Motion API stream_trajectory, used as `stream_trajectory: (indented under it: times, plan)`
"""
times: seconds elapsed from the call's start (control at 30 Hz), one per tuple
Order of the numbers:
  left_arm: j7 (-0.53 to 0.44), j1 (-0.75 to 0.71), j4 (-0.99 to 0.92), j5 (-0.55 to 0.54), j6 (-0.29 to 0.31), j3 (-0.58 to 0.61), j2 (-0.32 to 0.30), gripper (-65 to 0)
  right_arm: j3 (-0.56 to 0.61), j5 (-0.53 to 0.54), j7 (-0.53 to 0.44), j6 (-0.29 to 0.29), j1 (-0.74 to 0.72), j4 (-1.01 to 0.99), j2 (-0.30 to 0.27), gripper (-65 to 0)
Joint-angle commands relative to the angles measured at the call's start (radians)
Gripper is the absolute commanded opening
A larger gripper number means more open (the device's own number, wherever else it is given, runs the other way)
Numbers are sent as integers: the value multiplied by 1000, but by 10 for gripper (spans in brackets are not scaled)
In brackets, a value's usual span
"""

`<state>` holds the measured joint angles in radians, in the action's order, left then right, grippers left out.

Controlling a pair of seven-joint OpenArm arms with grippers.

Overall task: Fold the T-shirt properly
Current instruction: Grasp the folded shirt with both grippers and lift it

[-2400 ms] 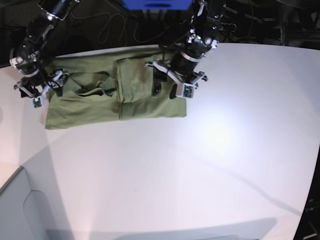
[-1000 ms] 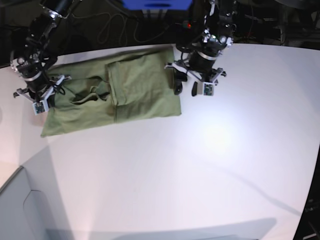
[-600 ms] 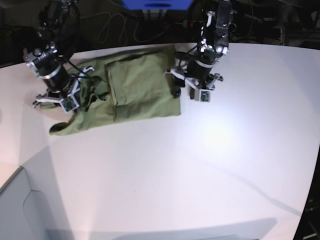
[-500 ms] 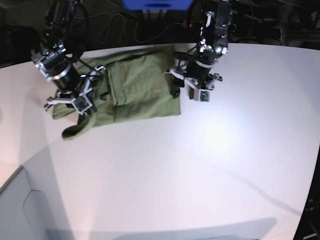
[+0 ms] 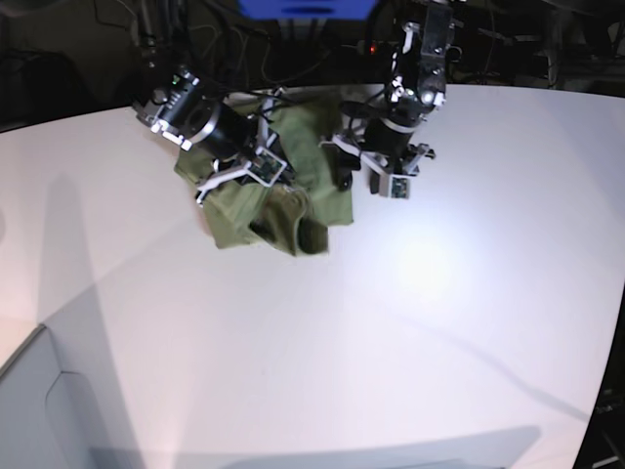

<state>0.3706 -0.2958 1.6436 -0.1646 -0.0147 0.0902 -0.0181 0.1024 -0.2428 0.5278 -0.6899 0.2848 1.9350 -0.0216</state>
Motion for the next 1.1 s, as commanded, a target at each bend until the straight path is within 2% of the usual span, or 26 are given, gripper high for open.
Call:
stream_trajectory:
  times: [0.0,0.2,0.37,0.83,0.93,1.07]
  plan:
    - [-20,0,22,-5,6,0,2,-331,0,15,-25,-8,-17,-4,1,-650]
    - [-20,2,23,-5,6,-2,2,-329,3,15,-25,-8,-42,-42,1,-650]
    - [-20,2,23,-5,6,-2,2,-329,56,15,-25,-8,-49,-64,1,-650]
    - [-20,4,23,-5,6,0,2,-329,58,15,-25,-8,-86,-147,4,-636]
    - [-20,4,23,-5,6,0,2,-329,59,16,-25,-8,-78,-139,5,-523]
    - [-20,2,23,-5,6,-2,0,-329,56,21,-25,-8,-62,-84,5,-285]
